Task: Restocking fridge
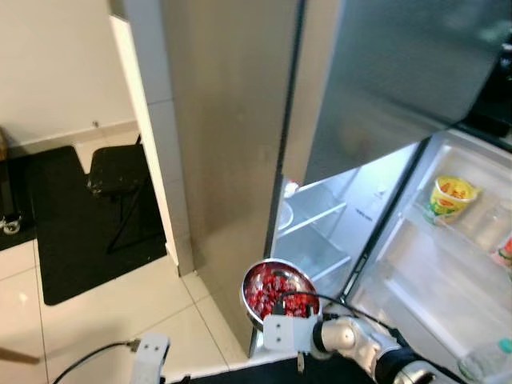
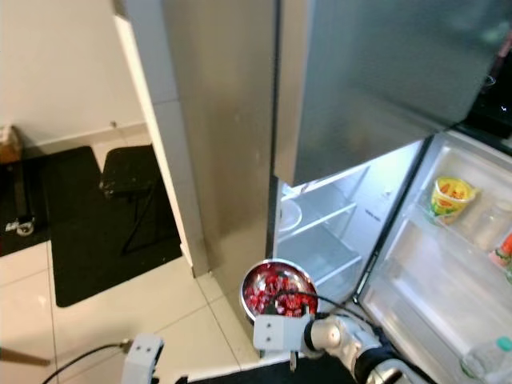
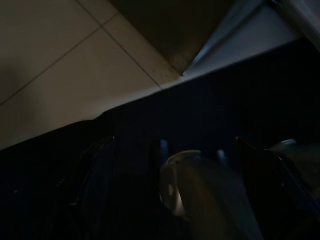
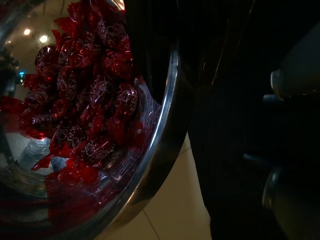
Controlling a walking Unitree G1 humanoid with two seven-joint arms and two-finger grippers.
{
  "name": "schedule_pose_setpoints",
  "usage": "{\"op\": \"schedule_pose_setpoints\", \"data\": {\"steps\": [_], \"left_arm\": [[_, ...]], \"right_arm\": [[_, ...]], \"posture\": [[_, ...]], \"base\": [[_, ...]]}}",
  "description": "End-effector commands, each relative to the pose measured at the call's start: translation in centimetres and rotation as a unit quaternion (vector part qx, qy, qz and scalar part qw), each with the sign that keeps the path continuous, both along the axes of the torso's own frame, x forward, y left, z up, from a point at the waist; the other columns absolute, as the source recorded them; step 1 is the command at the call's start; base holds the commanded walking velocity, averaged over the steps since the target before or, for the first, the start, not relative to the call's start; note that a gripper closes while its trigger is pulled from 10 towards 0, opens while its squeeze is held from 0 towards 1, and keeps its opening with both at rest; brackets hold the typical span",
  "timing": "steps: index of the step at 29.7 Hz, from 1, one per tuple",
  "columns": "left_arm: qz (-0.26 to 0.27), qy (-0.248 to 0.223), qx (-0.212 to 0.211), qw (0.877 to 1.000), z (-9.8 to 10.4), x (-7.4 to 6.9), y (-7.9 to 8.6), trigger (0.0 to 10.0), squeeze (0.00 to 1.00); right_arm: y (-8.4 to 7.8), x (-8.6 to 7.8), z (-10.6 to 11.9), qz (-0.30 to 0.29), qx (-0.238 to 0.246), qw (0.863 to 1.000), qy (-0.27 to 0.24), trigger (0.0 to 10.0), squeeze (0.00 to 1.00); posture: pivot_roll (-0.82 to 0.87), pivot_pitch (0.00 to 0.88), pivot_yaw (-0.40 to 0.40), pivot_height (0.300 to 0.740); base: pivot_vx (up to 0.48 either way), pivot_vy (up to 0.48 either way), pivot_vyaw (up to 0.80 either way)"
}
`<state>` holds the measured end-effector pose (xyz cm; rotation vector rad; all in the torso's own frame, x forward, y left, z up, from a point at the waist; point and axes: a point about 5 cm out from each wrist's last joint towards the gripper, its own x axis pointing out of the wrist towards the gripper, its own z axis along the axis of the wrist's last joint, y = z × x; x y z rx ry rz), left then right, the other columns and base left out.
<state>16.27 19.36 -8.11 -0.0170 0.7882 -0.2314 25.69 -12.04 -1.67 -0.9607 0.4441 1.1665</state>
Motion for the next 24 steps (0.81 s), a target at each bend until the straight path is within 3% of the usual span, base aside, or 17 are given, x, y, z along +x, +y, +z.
{"op": "schedule_pose_setpoints", "data": {"steps": [1, 14, 24], "left_arm": [[0.000, 0.002, -0.002, 1.000, -0.02, 0.05, -0.14, 10.0, 0.00], [-0.008, 0.010, -0.014, 1.000, -0.14, -0.04, -0.56, 10.0, 0.00], [-0.009, 0.014, -0.025, 1.000, -0.16, 0.03, -0.86, 10.0, 0.00]], "right_arm": [[0.39, 0.78, 0.84, 0.002, 0.011, 1.000, -0.020, 10.0, 0.00], [0.01, 0.65, 0.78, 0.017, -0.005, 1.000, -0.024, 10.0, 0.00], [-0.05, 0.94, 1.07, 0.018, -0.007, 0.999, -0.036, 10.0, 0.00]], "posture": [[-0.03, 0.000, -0.032, 0.740], [-0.03, 0.000, -0.036, 0.740], [-0.04, 0.000, -0.040, 0.740]], "base": [[0.000, 0.000, 0.77], [0.000, 0.000, 0.74], [0.000, -0.456, 0.00]]}}
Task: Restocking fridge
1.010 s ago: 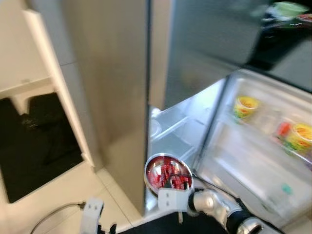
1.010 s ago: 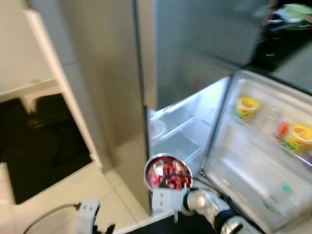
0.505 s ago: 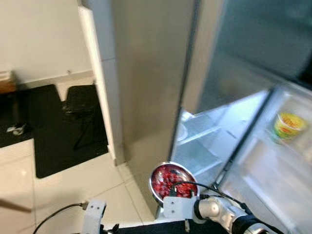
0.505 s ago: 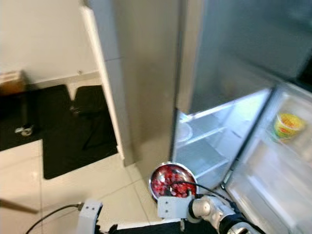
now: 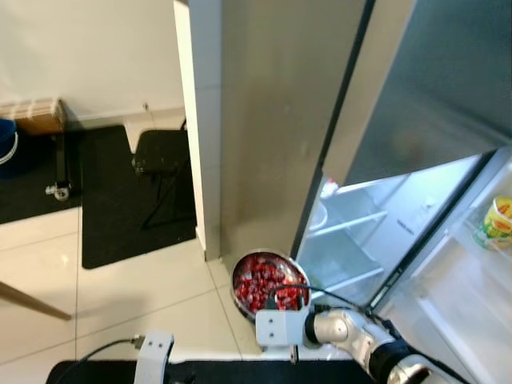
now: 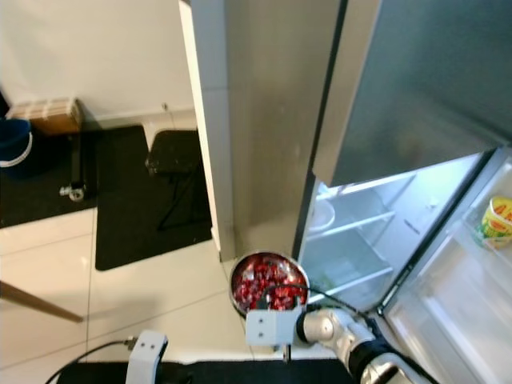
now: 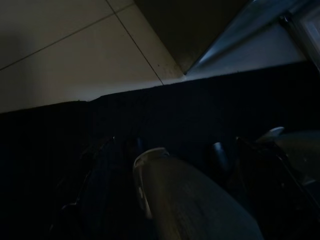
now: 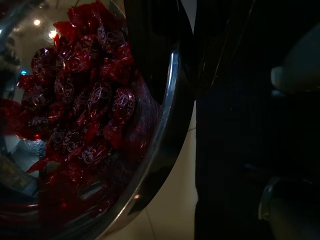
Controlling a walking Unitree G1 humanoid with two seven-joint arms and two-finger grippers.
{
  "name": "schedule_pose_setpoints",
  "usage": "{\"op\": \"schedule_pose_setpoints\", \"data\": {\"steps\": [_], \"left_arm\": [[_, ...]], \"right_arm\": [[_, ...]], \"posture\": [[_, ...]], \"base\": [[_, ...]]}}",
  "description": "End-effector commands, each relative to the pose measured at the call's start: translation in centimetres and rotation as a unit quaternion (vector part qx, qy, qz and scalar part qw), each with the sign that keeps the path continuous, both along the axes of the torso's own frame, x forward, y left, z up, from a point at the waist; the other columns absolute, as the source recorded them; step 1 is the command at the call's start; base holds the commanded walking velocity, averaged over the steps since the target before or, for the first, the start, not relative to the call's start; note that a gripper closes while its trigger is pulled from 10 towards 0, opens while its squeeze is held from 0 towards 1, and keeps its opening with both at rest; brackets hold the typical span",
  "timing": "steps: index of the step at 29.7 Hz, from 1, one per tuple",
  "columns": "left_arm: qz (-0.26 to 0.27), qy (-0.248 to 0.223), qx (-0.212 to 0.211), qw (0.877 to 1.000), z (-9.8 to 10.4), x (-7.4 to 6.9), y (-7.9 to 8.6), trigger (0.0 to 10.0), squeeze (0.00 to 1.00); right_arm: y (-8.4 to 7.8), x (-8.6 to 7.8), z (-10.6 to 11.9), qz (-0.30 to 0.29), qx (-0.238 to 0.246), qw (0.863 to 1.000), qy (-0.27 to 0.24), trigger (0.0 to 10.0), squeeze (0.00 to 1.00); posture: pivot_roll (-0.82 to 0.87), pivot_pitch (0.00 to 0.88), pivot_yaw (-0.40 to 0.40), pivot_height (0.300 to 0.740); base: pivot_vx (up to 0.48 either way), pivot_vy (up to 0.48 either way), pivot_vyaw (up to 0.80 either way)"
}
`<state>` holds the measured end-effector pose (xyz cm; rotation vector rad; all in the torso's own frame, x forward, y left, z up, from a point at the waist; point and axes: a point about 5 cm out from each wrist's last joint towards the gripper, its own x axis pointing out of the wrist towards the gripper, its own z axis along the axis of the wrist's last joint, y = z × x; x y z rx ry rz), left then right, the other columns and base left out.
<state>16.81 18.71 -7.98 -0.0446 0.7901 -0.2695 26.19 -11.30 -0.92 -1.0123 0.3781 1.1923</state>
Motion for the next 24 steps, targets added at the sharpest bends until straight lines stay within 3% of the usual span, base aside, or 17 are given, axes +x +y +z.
{"op": "schedule_pose_setpoints", "data": {"steps": [1, 3, 22, 24], "left_arm": [[0.004, 0.011, -0.006, 1.000, -0.29, -0.52, -0.22, 10.0, 0.00], [0.005, 0.011, -0.007, 1.000, -0.30, -0.52, -0.22, 10.0, 0.00], [0.014, 0.013, -0.016, 1.000, -0.38, -0.65, -0.46, 10.0, 0.00], [0.011, 0.013, -0.020, 1.000, -0.40, -0.65, -0.66, 10.0, 0.00]], "right_arm": [[-0.81, 0.43, 0.32, -0.012, -0.004, 1.000, -0.009, 10.0, 0.00], [-0.83, 0.42, 0.32, -0.011, -0.004, 1.000, -0.009, 10.0, 0.00], [-1.73, 0.28, 0.42, 0.005, -0.019, 1.000, -0.004, 10.0, 0.00], [-1.78, 0.35, 0.52, 0.005, -0.019, 1.000, -0.006, 10.0, 0.00]], "posture": [[-0.04, 0.000, -0.040, 0.740], [-0.04, 0.000, -0.040, 0.740], [-0.04, 0.000, -0.052, 0.740], [-0.05, 0.000, -0.055, 0.740]], "base": [[0.000, -0.469, 0.00], [0.000, -0.439, 0.00], [0.000, 0.000, 0.00], [0.000, -0.461, 0.00]]}}
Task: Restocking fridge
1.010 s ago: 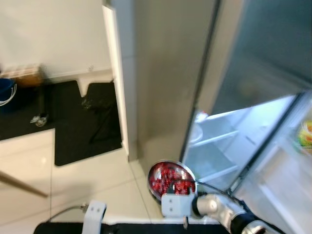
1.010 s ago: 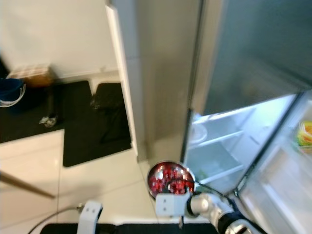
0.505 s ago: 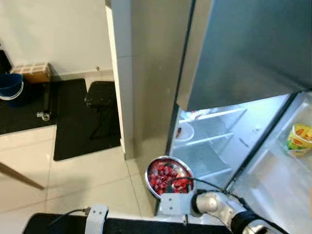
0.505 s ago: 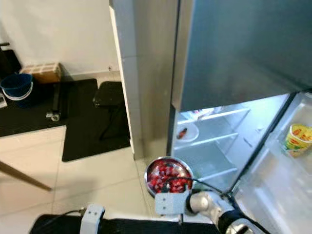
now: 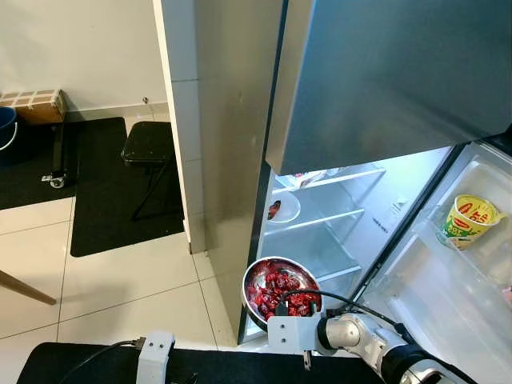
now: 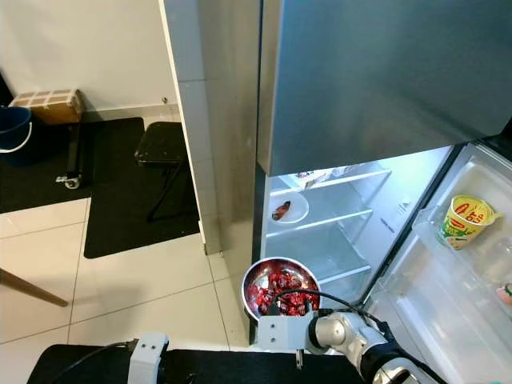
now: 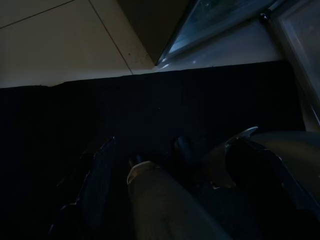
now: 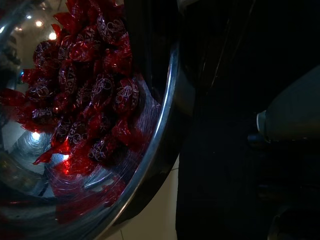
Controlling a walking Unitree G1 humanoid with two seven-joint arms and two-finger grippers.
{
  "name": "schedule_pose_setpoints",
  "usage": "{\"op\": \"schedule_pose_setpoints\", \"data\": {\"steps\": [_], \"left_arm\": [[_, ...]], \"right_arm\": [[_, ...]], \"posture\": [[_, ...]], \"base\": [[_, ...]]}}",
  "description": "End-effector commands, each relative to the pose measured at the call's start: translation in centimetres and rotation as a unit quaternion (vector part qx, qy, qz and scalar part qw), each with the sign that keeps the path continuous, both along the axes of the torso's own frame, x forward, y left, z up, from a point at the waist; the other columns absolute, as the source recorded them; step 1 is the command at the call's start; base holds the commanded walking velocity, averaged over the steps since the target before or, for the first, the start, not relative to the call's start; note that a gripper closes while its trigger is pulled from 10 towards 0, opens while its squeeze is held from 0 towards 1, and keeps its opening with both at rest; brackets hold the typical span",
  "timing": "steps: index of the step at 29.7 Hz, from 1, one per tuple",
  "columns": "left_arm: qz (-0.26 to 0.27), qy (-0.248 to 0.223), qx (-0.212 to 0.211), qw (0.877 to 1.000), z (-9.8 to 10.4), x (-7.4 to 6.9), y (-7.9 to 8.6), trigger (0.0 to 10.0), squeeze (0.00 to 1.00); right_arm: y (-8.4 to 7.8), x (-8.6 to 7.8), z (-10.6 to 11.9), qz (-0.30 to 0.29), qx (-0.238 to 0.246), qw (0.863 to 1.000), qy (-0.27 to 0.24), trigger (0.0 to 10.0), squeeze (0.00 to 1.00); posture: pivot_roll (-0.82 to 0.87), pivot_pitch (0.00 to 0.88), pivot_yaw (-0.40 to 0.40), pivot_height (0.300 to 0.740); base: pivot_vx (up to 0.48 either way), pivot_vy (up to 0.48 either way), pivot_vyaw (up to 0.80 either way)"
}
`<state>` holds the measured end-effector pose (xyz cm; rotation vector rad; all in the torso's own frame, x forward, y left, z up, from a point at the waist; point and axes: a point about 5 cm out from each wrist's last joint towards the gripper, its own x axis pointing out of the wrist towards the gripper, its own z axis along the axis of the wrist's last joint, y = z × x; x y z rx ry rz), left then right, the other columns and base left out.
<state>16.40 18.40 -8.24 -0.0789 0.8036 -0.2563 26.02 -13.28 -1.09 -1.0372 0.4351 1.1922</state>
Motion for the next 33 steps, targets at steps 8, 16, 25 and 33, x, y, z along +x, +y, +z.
{"op": "schedule_pose_setpoints", "data": {"steps": [8, 16, 25, 33], "left_arm": [[0.010, 0.003, -0.007, 1.000, -0.13, -0.13, -0.40, 10.0, 0.00], [0.016, 0.000, -0.003, 1.000, -0.05, 0.07, -0.28, 10.0, 0.00], [0.019, 0.001, -0.003, 1.000, -0.07, 0.01, -0.15, 10.0, 0.00], [0.017, 0.002, -0.001, 1.000, -0.10, -0.10, -0.05, 10.0, 0.00]], "right_arm": [[0.11, 0.67, 0.81, 0.008, 0.004, 1.000, -0.024, 10.0, 0.00], [0.26, 0.79, 0.94, 0.008, 0.006, 0.999, -0.031, 10.0, 0.00], [0.61, 0.76, 1.13, 0.010, 0.020, 0.999, -0.028, 10.0, 0.00], [0.63, 0.54, 0.92, 0.010, 0.019, 1.000, -0.022, 10.0, 0.00]], "posture": [[-0.05, 0.000, -0.057, 0.740], [-0.05, 0.000, -0.057, 0.740], [-0.05, 0.000, -0.055, 0.740], [-0.05, 0.000, -0.054, 0.740]], "base": [[0.000, -0.269, 0.00], [0.000, 0.000, 0.00], [0.000, 0.000, 0.44], [0.000, 0.000, 0.79]]}}
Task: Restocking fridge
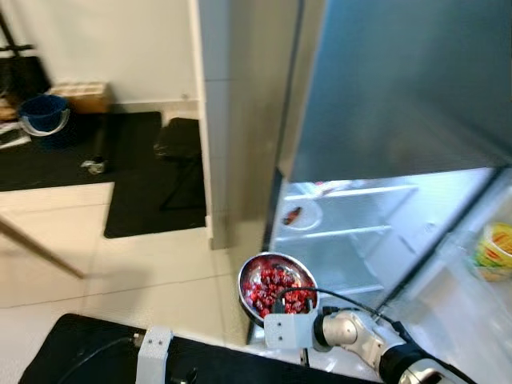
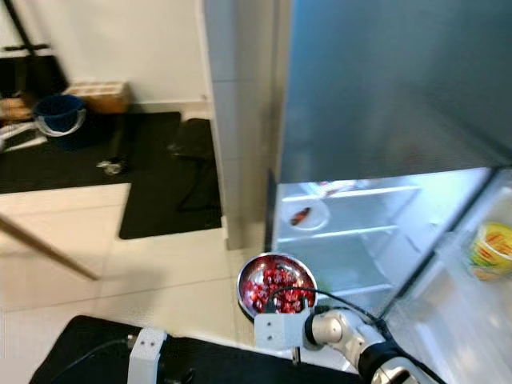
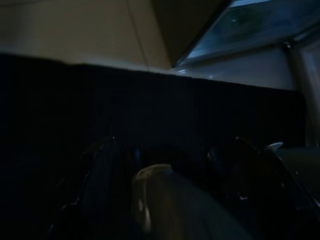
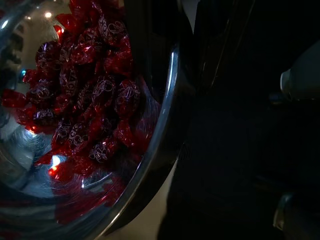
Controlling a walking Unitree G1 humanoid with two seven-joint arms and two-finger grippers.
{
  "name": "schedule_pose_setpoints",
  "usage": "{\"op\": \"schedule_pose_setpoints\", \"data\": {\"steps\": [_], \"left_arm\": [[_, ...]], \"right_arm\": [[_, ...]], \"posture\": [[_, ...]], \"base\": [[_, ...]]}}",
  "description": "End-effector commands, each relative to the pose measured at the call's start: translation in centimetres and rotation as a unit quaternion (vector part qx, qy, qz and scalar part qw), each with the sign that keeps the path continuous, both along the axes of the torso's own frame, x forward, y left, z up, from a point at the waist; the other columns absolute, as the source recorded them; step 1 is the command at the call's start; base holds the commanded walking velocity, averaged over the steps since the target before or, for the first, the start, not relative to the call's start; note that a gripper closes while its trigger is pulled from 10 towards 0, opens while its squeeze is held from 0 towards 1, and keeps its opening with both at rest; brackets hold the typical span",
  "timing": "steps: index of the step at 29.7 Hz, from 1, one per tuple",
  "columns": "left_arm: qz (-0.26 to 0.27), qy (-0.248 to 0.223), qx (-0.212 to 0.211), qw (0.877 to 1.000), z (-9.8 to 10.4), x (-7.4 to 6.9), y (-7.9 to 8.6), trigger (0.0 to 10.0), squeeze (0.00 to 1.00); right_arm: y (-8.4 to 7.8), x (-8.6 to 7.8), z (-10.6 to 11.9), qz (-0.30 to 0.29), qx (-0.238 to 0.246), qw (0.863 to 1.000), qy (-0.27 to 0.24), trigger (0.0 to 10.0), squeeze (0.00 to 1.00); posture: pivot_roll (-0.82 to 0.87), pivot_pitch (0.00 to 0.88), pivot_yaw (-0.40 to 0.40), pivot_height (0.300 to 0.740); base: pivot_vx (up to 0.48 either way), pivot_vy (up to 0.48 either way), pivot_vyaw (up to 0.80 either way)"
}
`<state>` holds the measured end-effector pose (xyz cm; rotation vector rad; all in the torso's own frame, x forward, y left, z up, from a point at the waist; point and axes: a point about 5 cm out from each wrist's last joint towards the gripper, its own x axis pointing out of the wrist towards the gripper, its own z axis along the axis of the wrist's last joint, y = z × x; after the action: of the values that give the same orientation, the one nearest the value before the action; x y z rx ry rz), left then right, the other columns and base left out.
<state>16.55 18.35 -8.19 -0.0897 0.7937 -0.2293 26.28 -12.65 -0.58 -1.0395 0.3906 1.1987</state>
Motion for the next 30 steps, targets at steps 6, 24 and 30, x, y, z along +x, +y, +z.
{"op": "schedule_pose_setpoints", "data": {"steps": [6, 24, 30], "left_arm": [[0.000, 0.007, 0.001, 1.000, -0.15, -0.29, 0.03, 10.0, 0.00], [-0.008, 0.008, -0.005, 1.000, -0.14, -0.27, -0.15, 10.0, 0.00], [-0.012, 0.010, -0.008, 1.000, -0.18, -0.34, -0.24, 10.0, 0.00]], "right_arm": [[0.10, 0.14, 0.32, 0.003, 0.008, 1.000, -0.006, 10.0, 0.00], [0.31, 0.53, 0.34, -0.002, -0.003, 1.000, -0.023, 10.0, 0.00], [0.08, 0.36, 0.17, -0.005, -0.005, 1.000, -0.019, 10.0, 0.00]], "posture": [[-0.05, 0.000, -0.055, 0.740], [-0.04, 0.000, -0.057, 0.740], [-0.04, 0.000, -0.056, 0.740]], "base": [[0.000, 0.000, 0.79], [0.000, 0.000, 0.39], [0.000, -0.464, 0.00]]}}
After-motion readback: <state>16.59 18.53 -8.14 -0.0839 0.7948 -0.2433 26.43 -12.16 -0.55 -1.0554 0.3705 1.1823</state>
